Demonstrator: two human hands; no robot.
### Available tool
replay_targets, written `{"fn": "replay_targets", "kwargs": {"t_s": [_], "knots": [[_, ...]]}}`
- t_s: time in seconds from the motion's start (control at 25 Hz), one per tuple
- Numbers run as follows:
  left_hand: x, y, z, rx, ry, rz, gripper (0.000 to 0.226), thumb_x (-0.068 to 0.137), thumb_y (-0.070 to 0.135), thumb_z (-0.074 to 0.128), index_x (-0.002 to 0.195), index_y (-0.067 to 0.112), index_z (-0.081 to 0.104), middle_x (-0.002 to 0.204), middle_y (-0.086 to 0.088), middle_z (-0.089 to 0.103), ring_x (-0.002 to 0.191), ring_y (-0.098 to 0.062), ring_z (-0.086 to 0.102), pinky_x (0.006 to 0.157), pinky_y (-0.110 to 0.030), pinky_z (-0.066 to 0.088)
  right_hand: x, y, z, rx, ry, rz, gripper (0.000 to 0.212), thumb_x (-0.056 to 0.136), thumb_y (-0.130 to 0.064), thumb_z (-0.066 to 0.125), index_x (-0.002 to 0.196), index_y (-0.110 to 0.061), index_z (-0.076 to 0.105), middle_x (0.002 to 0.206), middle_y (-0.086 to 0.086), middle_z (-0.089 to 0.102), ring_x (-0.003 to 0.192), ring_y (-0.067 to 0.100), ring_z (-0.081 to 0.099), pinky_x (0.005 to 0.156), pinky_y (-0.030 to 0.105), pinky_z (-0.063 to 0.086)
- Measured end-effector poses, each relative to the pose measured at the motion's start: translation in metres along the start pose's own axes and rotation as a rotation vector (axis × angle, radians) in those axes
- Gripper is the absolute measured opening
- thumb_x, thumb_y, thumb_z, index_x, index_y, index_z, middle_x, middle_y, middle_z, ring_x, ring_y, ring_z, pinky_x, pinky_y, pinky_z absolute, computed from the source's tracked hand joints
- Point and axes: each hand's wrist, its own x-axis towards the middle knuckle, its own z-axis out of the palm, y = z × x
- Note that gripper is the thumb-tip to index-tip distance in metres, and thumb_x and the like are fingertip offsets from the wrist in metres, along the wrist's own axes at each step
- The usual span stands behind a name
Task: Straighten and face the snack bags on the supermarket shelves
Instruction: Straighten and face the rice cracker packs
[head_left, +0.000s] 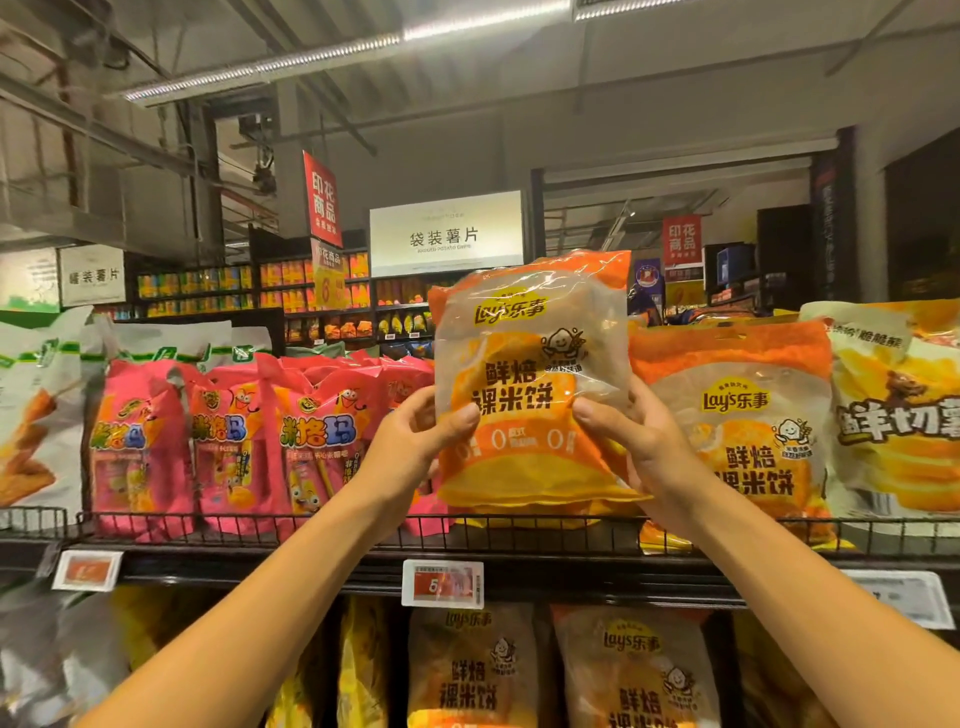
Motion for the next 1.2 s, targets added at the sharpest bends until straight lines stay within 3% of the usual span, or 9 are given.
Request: {"fn": "replay_targets", "kwargs": {"t_s": [0.08, 0.24, 0.36, 0.52, 0.64, 0.72, 0.84, 1.0, 1.2], "knots": [[0.003, -0.003, -0.001, 0.040, 0.097, 0.046, 0.052, 0.069, 0.041, 0.081, 0.116, 0.032, 0.063, 0.116, 0.001, 0.072, 0.105, -0.023, 0.069, 0.084, -0.048, 0.059, 0.002, 0.003, -0.005, -0.108, 0.118, 0.002, 0.057, 0.071, -0.033, 0.083, 0.122, -0.031, 0.057, 0.117, 0.002, 0.073, 0.107, 0.019, 0.071, 0.073, 0.025, 0.059], [0.007, -0.010, 0.005, 0.158, 0.119, 0.160, 0.058, 0.069, 0.045, 0.085, 0.121, 0.039, 0.058, 0.116, 0.015, 0.068, 0.105, 0.002, 0.064, 0.071, -0.016, 0.055, 0.007, 0.019, -0.012, -0.453, 0.190, -0.055, 0.045, 0.087, -0.035, 0.074, 0.127, -0.043, 0.054, 0.120, -0.021, 0.064, 0.110, -0.004, 0.060, 0.078, 0.012, 0.050], [0.009, -0.023, 0.006, 0.213, 0.091, 0.139, 0.061, 0.075, 0.042, 0.079, 0.130, 0.036, 0.054, 0.126, 0.013, 0.062, 0.116, -0.004, 0.058, 0.088, -0.027, 0.053, 0.008, 0.034, -0.017, -0.540, 0.200, -0.018, 0.038, 0.094, -0.027, 0.068, 0.126, -0.040, 0.052, 0.117, -0.024, 0.060, 0.114, 0.003, 0.057, 0.083, 0.019, 0.049], [0.008, -0.043, 0.004, 0.325, 0.081, 0.123, 0.056, 0.085, 0.034, 0.074, 0.135, 0.035, 0.048, 0.136, 0.011, 0.055, 0.123, -0.005, 0.051, 0.103, -0.036, 0.042, 0.005, 0.050, -0.025, -0.592, 0.198, 0.045, 0.043, 0.095, -0.025, 0.067, 0.136, -0.023, 0.054, 0.128, -0.008, 0.064, 0.120, 0.014, 0.058, 0.101, 0.032, 0.050], [0.011, -0.049, 0.002, 0.331, 0.057, 0.123, 0.057, 0.084, 0.036, 0.072, 0.136, 0.034, 0.048, 0.137, 0.009, 0.055, 0.127, -0.011, 0.051, 0.107, -0.040, 0.042, 0.006, 0.053, -0.025, -0.619, 0.196, 0.042, 0.045, 0.094, -0.026, 0.068, 0.137, -0.028, 0.053, 0.124, -0.018, 0.061, 0.110, -0.003, 0.056, 0.084, 0.006, 0.044], [0.012, -0.052, -0.002, 0.330, 0.026, 0.113, 0.056, 0.083, 0.036, 0.073, 0.133, 0.035, 0.048, 0.136, 0.008, 0.057, 0.126, -0.013, 0.053, 0.107, -0.044, 0.044, 0.006, 0.054, -0.024, -0.644, 0.190, 0.061, 0.044, 0.094, -0.027, 0.068, 0.135, -0.034, 0.051, 0.117, -0.024, 0.060, 0.103, -0.011, 0.054, 0.073, 0.001, 0.042], [0.013, -0.057, -0.007, 0.349, 0.003, 0.081, 0.053, 0.085, 0.036, 0.073, 0.132, 0.033, 0.050, 0.131, 0.010, 0.059, 0.120, -0.007, 0.055, 0.101, -0.036, 0.048, 0.005, 0.057, -0.025, -0.729, 0.159, 0.074, 0.039, 0.095, -0.028, 0.067, 0.131, -0.035, 0.054, 0.116, -0.021, 0.061, 0.101, -0.008, 0.055, 0.074, 0.006, 0.039], [0.017, -0.057, -0.009, 0.349, -0.019, 0.030, 0.046, 0.085, 0.037, 0.073, 0.127, 0.035, 0.054, 0.116, 0.019, 0.064, 0.107, -0.002, 0.061, 0.075, -0.022, 0.049, 0.007, 0.056, -0.026, -0.802, 0.102, 0.161, 0.038, 0.097, -0.032, 0.063, 0.133, -0.030, 0.052, 0.123, -0.014, 0.061, 0.110, 0.007, 0.057, 0.087, 0.023, 0.047], [0.015, -0.067, -0.015, 0.411, -0.062, 0.005, 0.055, 0.085, 0.045, 0.070, 0.135, 0.030, 0.051, 0.126, 0.010, 0.062, 0.115, -0.010, 0.059, 0.094, -0.037, 0.051, 0.006, 0.056, -0.027, -0.884, 0.045, 0.227, 0.046, 0.096, -0.035, 0.064, 0.139, -0.026, 0.050, 0.128, -0.011, 0.061, 0.116, 0.012, 0.057, 0.094, 0.031, 0.044]]}}
